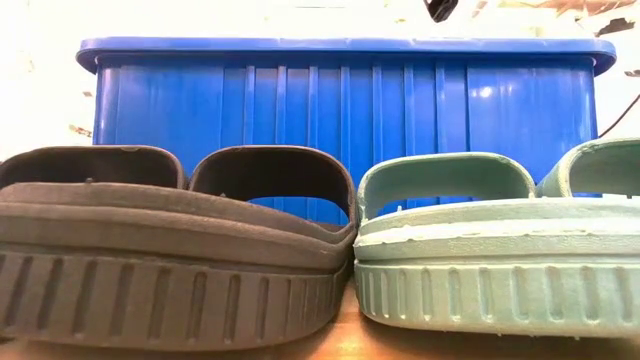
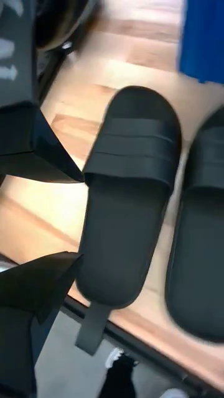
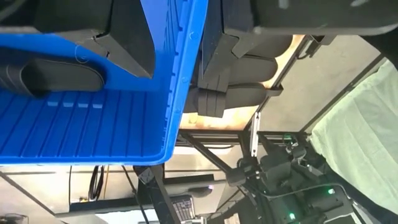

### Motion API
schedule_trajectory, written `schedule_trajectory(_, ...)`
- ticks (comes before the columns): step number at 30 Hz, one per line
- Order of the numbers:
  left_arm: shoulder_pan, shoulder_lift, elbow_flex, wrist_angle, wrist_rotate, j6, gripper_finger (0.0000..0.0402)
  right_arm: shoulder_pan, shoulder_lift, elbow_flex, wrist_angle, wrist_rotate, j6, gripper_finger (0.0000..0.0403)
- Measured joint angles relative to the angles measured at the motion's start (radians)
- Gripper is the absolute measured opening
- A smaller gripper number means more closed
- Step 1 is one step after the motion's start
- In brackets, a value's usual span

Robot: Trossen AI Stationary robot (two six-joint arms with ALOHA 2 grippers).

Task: Pick and place slides into bin
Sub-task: Put the black slide into the blue bin

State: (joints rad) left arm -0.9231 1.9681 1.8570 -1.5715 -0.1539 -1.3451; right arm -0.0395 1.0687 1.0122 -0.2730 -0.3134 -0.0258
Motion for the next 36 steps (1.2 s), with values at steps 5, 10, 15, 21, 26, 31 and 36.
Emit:
schedule_trajectory(5, 0.042, 0.0, -0.028, 0.003, 0.041, 0.089, 0.018, 0.0, 0.0, 0.0, -0.002, 0.0, 0.0, 0.012)
schedule_trajectory(10, 0.05, 0.001, -0.111, 0.002, -0.038, 0.196, 0.0181, 0.0, 0.0, 0.0, -0.003, 0.0, 0.0, 0.012)
schedule_trajectory(15, 0.029, 0.001, -0.185, -0.001, -0.064, 0.2, 0.0181, 0.0, -0.001, 0.0, -0.009, 0.0, 0.0, 0.012)
schedule_trajectory(21, -0.016, 0.001, -0.214, 0.001, -0.132, 0.128, 0.0181, 0.0, -0.003, 0.0, -0.01, 0.0, 0.0, 0.012)
schedule_trajectory(26, -0.025, 0.001, -0.225, 0.025, -0.183, 0.104, 0.0181, -0.002, -0.003, 0.0, 0.004, 0.0, -0.006, 0.012)
schedule_trajectory(31, -0.025, 0.014, -0.225, 0.097, -0.21, 0.122, 0.0181, -0.002, -0.003, 0.0, 0.032, 0.0, -0.015, 0.012)
schedule_trajectory(36, -0.025, 0.066, -0.226, 0.092, -0.199, 0.151, 0.0181, -0.002, -0.003, 0.0, 0.053, -0.002, -0.016, 0.0122)
